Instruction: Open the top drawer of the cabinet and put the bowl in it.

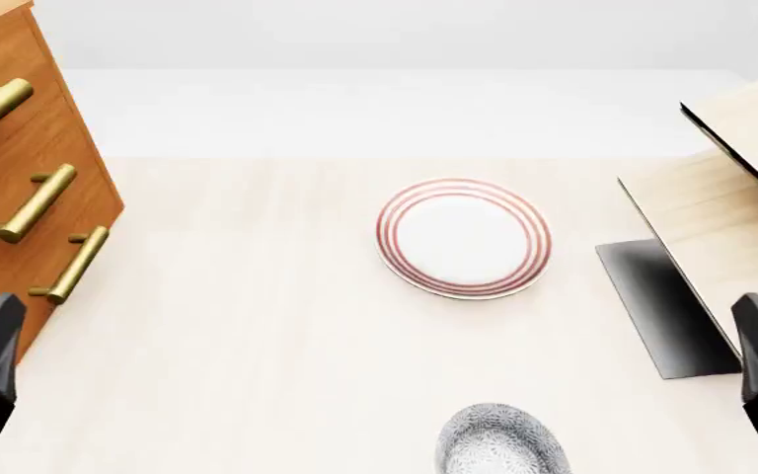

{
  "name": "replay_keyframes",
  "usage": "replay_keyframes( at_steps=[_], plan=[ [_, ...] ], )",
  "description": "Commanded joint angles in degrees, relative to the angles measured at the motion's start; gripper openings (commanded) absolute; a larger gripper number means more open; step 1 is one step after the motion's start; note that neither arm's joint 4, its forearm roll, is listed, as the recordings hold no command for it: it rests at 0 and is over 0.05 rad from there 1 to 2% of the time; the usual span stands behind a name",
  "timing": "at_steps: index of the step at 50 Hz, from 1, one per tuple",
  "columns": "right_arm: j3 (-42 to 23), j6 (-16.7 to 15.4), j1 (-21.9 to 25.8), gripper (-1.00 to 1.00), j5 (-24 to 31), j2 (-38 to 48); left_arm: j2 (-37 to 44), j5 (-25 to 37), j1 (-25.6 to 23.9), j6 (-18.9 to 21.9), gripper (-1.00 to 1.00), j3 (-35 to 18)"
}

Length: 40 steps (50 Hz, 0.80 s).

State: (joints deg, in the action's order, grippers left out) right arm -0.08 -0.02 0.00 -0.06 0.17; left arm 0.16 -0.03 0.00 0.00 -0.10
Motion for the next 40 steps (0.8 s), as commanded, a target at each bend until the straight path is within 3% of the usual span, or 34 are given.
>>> replay_keyframes(
  at_steps=[1, 17, 25, 31, 34, 40],
  plan=[
    [-0.11, -0.05, 0.00, 1.00, -0.13, 0.27, 0.26, -0.06, 0.01, 0.00, 1.00, -0.15],
    [-0.17, -0.05, 0.01, 1.00, -0.19, 0.38, -0.15, -1.59, 1.38, 1.14, 1.00, -0.75],
    [-0.17, -0.06, 0.00, 1.00, -0.19, 0.38, -0.15, 0.70, 2.94, 6.69, 1.00, -3.04],
    [-0.17, -0.06, 0.01, 1.00, -0.19, 0.38, -0.09, 2.78, 0.70, 12.59, 1.00, -4.00],
    [-0.17, -0.06, 0.00, 1.00, -0.19, 0.37, 0.07, 3.94, 0.06, 17.99, 1.00, -3.93],
    [-0.17, -0.07, 0.00, 1.00, -0.19, 0.38, 0.86, 5.54, -1.79, 23.46, 1.00, -5.68]
  ],
)
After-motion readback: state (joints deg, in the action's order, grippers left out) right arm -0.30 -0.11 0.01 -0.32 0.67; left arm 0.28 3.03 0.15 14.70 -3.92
